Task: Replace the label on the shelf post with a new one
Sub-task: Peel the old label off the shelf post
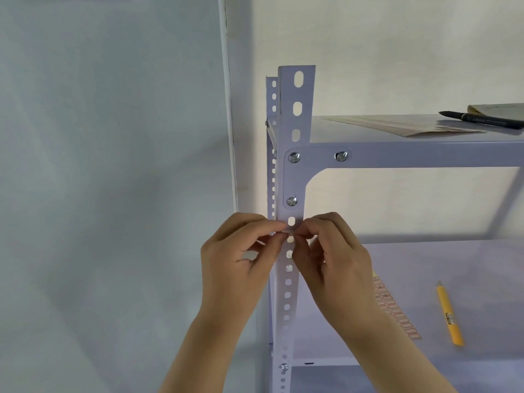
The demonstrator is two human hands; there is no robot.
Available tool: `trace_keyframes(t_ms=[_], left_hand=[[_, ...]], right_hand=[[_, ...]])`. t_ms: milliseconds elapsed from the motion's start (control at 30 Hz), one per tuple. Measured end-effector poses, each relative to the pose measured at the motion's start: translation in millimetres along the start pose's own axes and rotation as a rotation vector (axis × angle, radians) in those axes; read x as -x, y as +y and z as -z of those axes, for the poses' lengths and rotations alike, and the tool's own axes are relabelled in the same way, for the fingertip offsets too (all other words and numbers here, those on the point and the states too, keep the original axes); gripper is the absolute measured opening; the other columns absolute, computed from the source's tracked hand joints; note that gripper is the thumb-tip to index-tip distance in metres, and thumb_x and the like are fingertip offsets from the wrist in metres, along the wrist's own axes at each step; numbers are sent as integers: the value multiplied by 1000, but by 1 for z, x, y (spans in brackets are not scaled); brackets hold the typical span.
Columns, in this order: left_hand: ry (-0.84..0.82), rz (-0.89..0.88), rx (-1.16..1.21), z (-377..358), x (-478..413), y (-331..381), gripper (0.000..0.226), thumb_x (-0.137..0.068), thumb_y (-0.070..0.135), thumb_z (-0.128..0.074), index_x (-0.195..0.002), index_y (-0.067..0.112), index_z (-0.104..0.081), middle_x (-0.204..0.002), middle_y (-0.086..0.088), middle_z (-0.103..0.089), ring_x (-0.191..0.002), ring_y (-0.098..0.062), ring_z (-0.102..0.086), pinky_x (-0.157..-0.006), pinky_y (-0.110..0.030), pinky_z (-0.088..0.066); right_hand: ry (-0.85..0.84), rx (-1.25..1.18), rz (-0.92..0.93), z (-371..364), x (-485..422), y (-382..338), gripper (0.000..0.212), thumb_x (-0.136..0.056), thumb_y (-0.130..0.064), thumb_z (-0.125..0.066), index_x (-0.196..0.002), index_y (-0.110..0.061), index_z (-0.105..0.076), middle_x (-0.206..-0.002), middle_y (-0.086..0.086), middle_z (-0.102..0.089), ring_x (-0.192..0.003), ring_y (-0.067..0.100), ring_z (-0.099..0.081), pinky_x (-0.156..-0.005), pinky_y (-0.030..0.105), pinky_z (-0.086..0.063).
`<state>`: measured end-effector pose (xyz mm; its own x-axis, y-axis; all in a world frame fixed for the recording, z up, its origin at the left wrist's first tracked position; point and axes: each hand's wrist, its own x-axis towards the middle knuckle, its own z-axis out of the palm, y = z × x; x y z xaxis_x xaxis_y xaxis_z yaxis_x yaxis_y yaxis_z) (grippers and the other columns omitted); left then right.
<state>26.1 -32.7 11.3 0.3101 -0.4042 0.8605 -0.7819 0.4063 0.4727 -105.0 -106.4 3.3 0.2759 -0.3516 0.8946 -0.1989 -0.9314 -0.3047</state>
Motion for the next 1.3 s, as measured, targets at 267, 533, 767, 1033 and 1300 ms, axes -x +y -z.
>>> trace_keyframes(t_ms=[267, 533, 767, 1033, 1300], left_hand=[[2, -55, -116, 1, 6, -2, 5, -83, 9, -77, -86, 9, -81, -87, -5, -69, -79, -5, -63, -71, -13, -54], [12, -96, -159, 2, 13, 2, 6, -85, 13, -75, -85, 12, -81, -88, -3, -69, -80, -15, -68, -73, -25, -55], [-102, -7, -44, 5, 19, 16, 8, -80, 11, -77, -83, 18, -79, -82, 12, -76, -79, -1, -68, -75, -12, -51], [-131, 329, 311, 1, 13, 33, 24, -84, 3, -75, -85, 23, -63, -77, -1, -75, -72, -21, -72, -66, -18, -55], [-173, 414, 305, 3, 9, 42, 26, -83, 3, -76, -85, 29, -81, -78, 8, -80, -73, -20, -74, -67, -18, -57]], right_hand=[[-22, -18, -25, 2, 5, -1, 3, -91, -21, -55, -94, -19, -55, -93, -3, -57, -51, 11, -50, -51, 18, -42], [-62, -27, -59, 7, 10, -2, 8, -92, -21, -52, -93, -15, -57, -91, -1, -58, -57, 7, -44, -58, 4, -34], [-71, -241, -219, 23, 13, -11, 6, -85, -19, -58, -83, -15, -61, -83, -7, -65, -55, 9, -61, -50, 24, -49], [-93, -532, -551, 46, -1, -23, 18, -82, -4, -74, -79, -21, -70, -60, -1, -69, -42, 17, -58, -45, 24, -50], [-168, -484, -516, 54, -3, -19, 24, -87, -3, -71, -79, -25, -70, -64, 8, -68, -47, 16, -63, -48, 22, -51]])
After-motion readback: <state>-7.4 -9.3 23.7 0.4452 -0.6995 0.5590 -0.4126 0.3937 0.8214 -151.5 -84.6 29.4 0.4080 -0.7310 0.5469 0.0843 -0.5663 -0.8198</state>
